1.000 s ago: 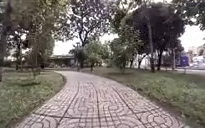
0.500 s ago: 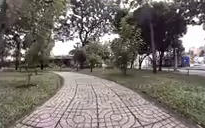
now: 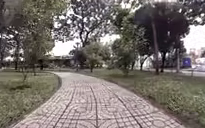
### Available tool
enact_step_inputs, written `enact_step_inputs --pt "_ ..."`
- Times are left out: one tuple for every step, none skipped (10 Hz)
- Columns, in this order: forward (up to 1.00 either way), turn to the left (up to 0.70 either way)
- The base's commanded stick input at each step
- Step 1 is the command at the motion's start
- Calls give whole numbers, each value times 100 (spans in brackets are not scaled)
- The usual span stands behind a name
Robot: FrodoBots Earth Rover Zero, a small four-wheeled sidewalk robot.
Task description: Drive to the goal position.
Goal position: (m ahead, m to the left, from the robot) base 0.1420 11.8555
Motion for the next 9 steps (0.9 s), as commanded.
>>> enact_step_inputs --pt "50 0" --pt "50 0" --pt "50 0" --pt "50 0" --pt "50 0" --pt "50 0" --pt "50 0" --pt "50 0" --pt "50 0"
